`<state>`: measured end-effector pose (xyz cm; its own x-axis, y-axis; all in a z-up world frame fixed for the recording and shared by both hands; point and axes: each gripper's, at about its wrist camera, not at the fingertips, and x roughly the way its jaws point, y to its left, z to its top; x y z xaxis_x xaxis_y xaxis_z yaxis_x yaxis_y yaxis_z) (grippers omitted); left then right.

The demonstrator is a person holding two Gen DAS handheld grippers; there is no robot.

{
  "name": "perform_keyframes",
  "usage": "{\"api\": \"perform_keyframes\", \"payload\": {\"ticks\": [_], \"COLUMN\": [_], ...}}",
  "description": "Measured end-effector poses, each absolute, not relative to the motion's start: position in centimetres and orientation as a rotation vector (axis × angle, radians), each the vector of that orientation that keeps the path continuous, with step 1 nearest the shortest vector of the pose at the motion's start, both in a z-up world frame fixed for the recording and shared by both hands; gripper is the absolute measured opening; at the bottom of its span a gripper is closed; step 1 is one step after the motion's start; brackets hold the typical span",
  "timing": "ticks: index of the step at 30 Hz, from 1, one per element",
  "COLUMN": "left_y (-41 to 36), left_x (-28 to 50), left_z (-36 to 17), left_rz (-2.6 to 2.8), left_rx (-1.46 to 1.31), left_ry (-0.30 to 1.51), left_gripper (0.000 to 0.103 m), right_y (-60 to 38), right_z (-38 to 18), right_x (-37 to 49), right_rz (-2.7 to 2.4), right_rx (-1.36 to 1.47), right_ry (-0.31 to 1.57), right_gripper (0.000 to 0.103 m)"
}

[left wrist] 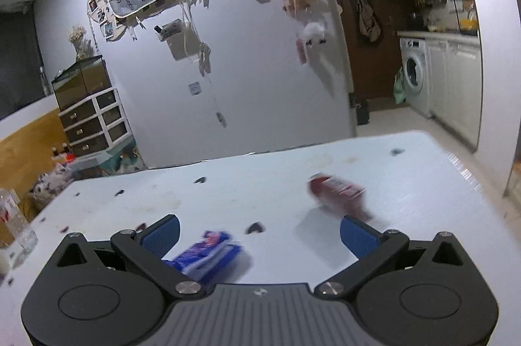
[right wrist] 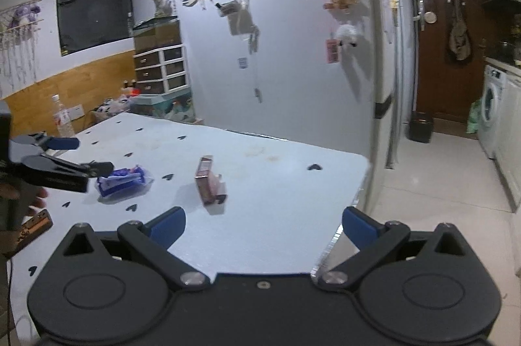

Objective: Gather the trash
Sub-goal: 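Grasp blue snack wrapper with left tool while right tool grasps red cigarette box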

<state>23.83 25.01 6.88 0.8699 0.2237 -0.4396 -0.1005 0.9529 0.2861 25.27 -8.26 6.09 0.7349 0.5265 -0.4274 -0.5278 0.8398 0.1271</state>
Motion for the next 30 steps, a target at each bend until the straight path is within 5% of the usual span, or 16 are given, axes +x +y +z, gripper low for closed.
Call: {"api": "perform_keyframes", "payload": {"ticks": [20, 28, 30], "left_y": [32.4, 33.7, 34.2], "left_x": [29.3, 31.1, 31.6], "left_z": [-2.8, -2.9, -2.6], "left_rz": [0.168, 0.216, 0.226], "left_rx": [0.630, 0.633, 0.604], "left_ry": [0.608, 0.616, 0.628], "left_gripper": [0.090, 0.069, 0.055], "right_y": [-1.6, -1.4, -1.4], "right_z": [2.0, 1.1, 0.9], "right_x": [29.5, 30.6, 30.8], "right_rz": [0.713, 0.690, 0.688], "right_rx": [0.024, 0.028, 0.028], "right_ry": [0.551, 0.547, 0.547], "right_gripper": [0.103, 0.103, 0.103]}}
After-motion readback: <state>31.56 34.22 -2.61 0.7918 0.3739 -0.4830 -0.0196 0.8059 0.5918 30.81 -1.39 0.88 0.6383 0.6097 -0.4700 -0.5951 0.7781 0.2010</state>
